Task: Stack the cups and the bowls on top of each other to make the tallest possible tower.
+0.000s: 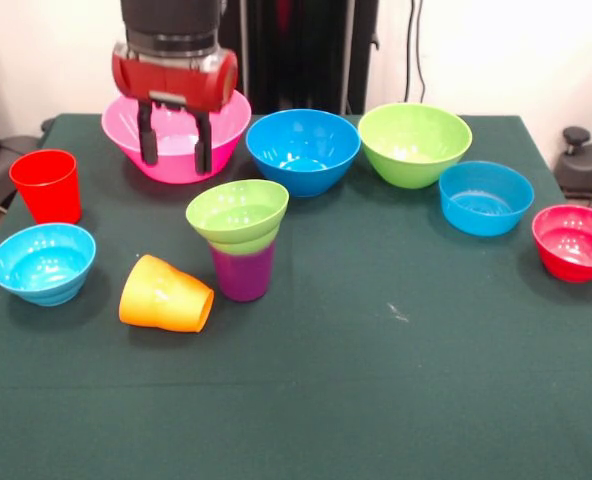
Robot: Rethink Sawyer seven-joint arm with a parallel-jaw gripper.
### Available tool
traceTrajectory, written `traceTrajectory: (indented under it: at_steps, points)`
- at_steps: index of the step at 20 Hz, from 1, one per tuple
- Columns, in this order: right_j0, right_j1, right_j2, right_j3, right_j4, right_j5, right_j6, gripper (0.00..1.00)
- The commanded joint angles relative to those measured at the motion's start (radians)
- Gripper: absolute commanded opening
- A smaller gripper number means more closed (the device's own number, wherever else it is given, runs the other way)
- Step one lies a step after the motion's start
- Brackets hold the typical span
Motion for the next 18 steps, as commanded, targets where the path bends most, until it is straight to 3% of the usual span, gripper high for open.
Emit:
traceTrajectory:
  at_steps: [1, 9, 18]
  points:
    - [0.055, -0.097, 0.047, 0.053, 0.069, 0.17, -0.165, 1.0]
    - [0.175, -0.093, -0.005, 0.028, 0.082, 0.179, -0.02, 1.0]
    - [0.362, -0.067, -0.133, 0.018, 0.084, 0.119, 0.2, 1.0]
